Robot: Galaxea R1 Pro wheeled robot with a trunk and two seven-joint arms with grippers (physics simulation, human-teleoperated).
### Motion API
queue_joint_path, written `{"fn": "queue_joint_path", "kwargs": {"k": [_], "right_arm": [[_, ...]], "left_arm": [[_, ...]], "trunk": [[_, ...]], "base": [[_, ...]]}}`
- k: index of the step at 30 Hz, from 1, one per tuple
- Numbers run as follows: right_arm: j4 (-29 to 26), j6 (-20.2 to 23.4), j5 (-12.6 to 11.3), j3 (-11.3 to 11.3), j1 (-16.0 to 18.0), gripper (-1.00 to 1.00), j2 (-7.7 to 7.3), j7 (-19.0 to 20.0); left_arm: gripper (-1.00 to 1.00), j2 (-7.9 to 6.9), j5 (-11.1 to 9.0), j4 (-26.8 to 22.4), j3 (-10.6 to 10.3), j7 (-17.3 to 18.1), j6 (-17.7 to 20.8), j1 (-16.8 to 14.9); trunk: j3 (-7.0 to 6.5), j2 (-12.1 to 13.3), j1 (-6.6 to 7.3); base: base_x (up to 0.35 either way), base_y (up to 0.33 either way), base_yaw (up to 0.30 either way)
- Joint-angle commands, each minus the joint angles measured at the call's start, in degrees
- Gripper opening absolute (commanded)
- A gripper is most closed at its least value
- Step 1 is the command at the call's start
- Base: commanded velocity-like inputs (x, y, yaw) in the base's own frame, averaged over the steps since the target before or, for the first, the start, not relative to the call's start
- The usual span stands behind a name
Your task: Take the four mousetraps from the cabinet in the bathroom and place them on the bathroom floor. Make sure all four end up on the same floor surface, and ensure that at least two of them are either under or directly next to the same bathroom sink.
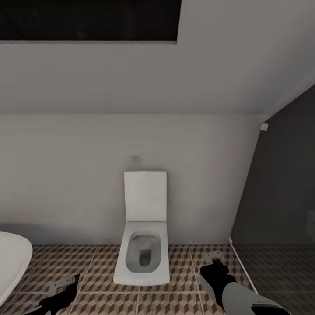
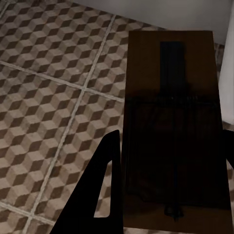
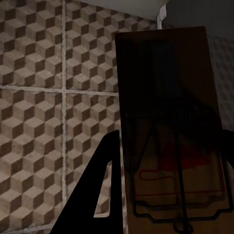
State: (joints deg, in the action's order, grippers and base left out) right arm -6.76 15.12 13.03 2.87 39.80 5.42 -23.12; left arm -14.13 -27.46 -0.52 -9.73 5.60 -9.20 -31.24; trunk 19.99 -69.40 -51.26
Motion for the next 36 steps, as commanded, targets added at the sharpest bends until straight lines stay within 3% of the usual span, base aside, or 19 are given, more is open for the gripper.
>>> {"fn": "queue_joint_path", "kwargs": {"k": [1,9,18,30,31,36], "right_arm": [[-0.1,0.4,0.5,0.3,0.0,-1.00,0.03,0.0],[-0.1,-1.4,0.4,0.4,0.0,-1.00,0.17,0.2],[-0.1,-2.6,0.4,0.5,0.0,-1.00,0.45,0.7],[-0.1,-2.9,0.4,0.5,0.0,-1.00,0.47,0.8],[-0.1,-6.4,0.4,0.4,0.0,-1.00,0.47,1.0],[1.2,-11.1,0.3,0.4,0.0,-1.00,0.41,3.1]], "left_arm": [[-1.00,-0.01,-0.4,0.1,-0.5,0.1,-0.2,-0.1],[-1.00,-0.46,0.1,-0.1,-0.8,0.1,0.6,-0.1],[-1.00,-2.19,0.3,-0.3,-1.0,0.2,0.7,-0.1],[-1.00,-2.43,0.6,-0.3,-1.0,0.1,0.1,-0.1],[-1.00,-2.40,0.4,-0.3,-1.0,0.1,0.5,-0.1],[-1.00,-2.32,0.4,-0.3,-1.1,0.1,2.9,-0.1]], "trunk": [[0.07,0.0,0.00],[0.07,0.0,0.00],[0.07,0.0,0.00],[0.07,0.0,0.00],[0.07,0.0,0.00],[0.07,0.0,0.00]], "base": [[0.006,-0.004,0.000],[0.002,-0.001,0.000],[0.000,0.000,0.000],[0.000,0.000,0.000],[0.000,0.000,0.000],[0.000,0.000,0.000]]}}
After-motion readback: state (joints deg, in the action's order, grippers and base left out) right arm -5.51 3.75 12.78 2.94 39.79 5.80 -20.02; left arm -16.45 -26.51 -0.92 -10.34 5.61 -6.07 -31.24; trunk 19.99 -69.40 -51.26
